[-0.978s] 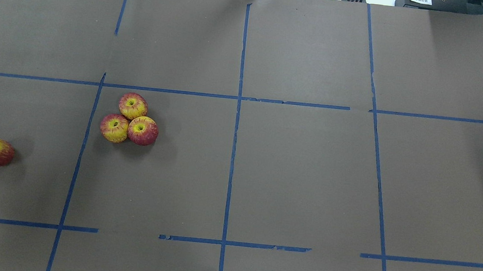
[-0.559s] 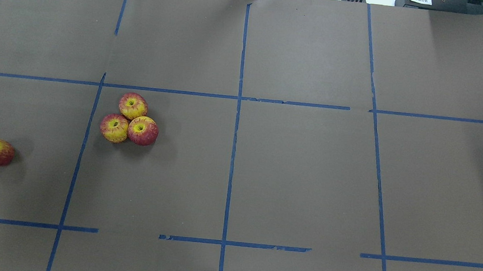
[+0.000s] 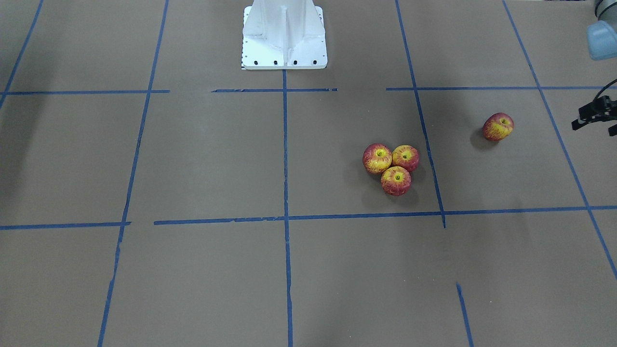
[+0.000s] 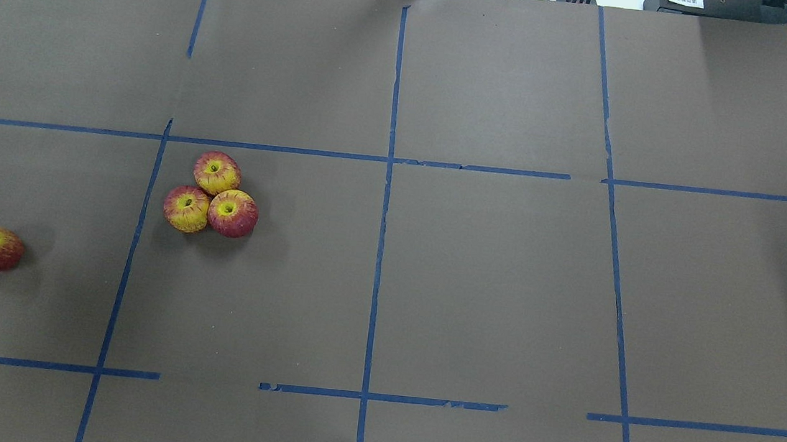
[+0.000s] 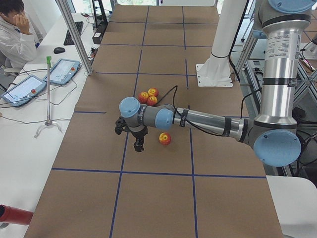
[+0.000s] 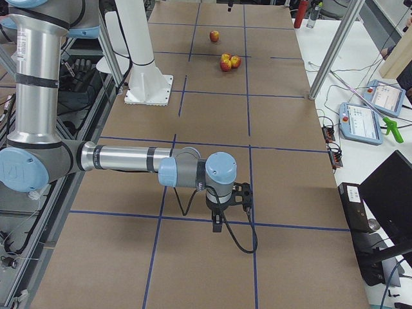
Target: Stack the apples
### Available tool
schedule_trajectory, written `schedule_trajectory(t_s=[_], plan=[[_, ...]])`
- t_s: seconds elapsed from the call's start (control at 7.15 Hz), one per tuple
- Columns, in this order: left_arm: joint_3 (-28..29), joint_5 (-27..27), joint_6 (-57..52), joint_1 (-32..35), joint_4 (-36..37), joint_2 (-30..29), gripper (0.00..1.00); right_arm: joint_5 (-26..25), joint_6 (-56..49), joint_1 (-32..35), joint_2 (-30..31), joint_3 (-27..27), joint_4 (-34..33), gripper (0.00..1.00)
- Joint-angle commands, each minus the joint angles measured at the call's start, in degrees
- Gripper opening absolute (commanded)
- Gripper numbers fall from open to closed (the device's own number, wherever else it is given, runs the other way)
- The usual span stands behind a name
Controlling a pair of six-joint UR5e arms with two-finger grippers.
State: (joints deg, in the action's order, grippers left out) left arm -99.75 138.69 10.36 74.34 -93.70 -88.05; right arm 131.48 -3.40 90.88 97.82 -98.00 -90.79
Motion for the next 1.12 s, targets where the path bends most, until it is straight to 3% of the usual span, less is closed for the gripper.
schedule_trajectory(t_s=[0.0,0.14,0.56,0.98], plan=[[-0.9,-2.5,20.0,-9.3,-24.8,9.3,1.0,0.0,0.1,0.0,0.0,0.0,0.0,1.0],[-0.7,-2.7,29.6,-14.3,-31.7,10.3,1.0,0.0,0.0,0.0,0.0,0.0,0.0,1.0],[-0.1,-8.8,34.7,-19.2,-32.7,10.6,1.0,0.0,0.1,0.0,0.0,0.0,0.0,1.0],[0.1,-8.8,35.3,-20.7,-32.8,9.9,1.0,0.0,0.1,0.0,0.0,0.0,0.0,1.0]])
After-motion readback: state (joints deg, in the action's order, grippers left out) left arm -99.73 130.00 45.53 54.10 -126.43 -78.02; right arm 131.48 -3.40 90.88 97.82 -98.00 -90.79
